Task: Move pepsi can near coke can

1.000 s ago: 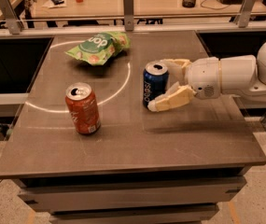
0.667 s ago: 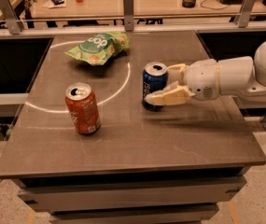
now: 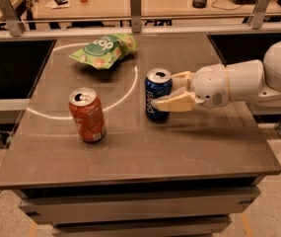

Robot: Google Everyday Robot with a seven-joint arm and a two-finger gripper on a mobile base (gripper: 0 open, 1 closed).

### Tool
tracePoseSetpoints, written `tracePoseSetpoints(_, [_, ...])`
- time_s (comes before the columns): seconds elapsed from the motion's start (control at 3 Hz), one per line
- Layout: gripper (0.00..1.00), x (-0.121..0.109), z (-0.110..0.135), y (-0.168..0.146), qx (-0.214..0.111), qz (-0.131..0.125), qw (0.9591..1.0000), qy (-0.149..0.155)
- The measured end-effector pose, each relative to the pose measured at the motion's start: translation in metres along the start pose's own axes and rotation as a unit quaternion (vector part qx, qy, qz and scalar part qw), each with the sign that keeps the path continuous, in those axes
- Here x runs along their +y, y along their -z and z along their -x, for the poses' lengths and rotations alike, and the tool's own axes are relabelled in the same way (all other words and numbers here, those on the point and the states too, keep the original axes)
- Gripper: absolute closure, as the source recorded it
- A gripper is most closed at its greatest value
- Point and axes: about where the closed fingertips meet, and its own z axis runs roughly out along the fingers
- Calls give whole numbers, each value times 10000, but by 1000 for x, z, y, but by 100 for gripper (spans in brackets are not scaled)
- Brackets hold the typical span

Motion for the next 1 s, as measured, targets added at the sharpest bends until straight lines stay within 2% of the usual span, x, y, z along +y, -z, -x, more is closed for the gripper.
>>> tracePoseSetpoints(0.33, [100,17,22,-15,-30,448,9988,186])
tracePoseSetpoints(0.67, [100,35,49,-35,-176,942,9943,469])
tracePoseSetpoints(1.0, [100,49,56,-53,-202,1312,9887,696])
